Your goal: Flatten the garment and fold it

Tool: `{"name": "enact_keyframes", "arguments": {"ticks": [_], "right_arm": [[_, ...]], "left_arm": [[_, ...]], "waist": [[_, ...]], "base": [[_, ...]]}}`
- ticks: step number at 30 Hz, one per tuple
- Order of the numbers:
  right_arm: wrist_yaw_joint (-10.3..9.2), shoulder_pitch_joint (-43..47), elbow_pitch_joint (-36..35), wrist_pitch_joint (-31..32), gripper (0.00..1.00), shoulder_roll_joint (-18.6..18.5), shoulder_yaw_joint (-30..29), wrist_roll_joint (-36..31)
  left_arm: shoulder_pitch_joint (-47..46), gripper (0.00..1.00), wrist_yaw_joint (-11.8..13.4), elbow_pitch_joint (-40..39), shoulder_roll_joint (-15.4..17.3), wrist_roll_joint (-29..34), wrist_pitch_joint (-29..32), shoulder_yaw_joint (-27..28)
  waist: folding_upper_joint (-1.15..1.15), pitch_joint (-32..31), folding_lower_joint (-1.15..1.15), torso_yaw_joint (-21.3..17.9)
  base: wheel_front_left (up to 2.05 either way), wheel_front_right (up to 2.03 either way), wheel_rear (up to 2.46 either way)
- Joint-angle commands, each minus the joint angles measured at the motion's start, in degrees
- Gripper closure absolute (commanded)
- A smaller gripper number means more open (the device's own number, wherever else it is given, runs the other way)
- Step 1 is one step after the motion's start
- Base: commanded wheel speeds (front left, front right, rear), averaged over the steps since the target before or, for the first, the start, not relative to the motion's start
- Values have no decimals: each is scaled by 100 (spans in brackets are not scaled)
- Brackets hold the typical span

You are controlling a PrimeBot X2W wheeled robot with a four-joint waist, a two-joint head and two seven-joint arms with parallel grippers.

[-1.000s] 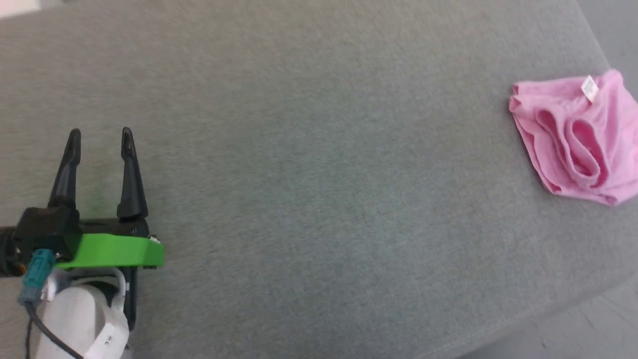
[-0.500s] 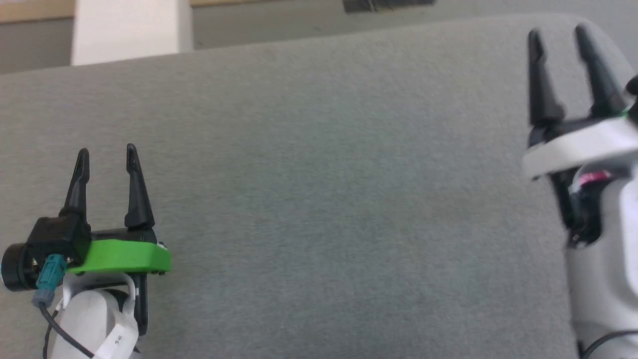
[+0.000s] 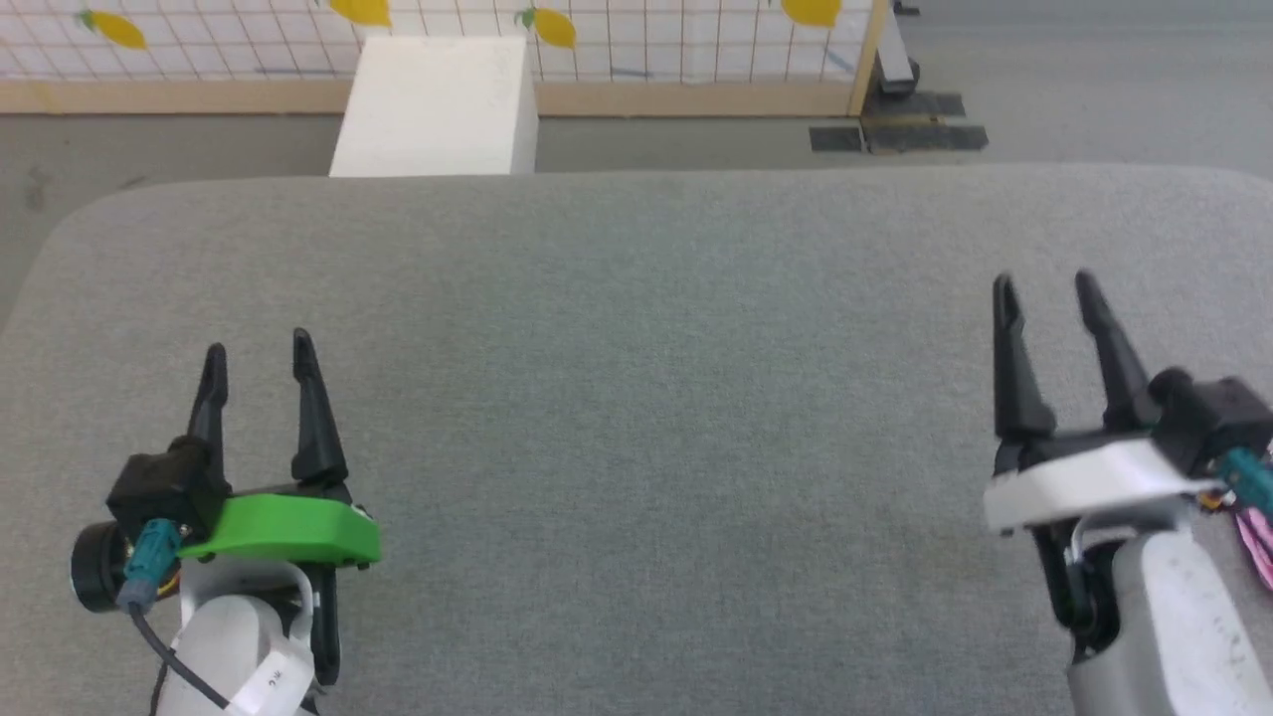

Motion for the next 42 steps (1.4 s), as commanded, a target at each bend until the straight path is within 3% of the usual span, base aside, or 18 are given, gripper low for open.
{"name": "enact_keyframes", "arguments": {"ticks": [1,26,27,42], "right_arm": [[-9,160,30,-55,0,8,35,-29],[-9,1066,-9,-137,0,9,174,190],[-9,1064,-8,-137,100,9,179,193],[-1,1058,-76,26,100,4,166,47]], "left_arm": [[88,0,-24,58,-50,25,-37,-24],[273,0,-314,840,-184,307,-41,-474],[268,100,-312,846,-182,317,-41,-477],[294,100,-292,697,-182,383,116,-468]], "waist": [[0,-103,0,56],[0,-270,0,-68],[0,-268,0,-73],[0,-295,0,-56]], "base": [[0,0,0],[0,0,0],[0,0,0],[0,0,0]]}}
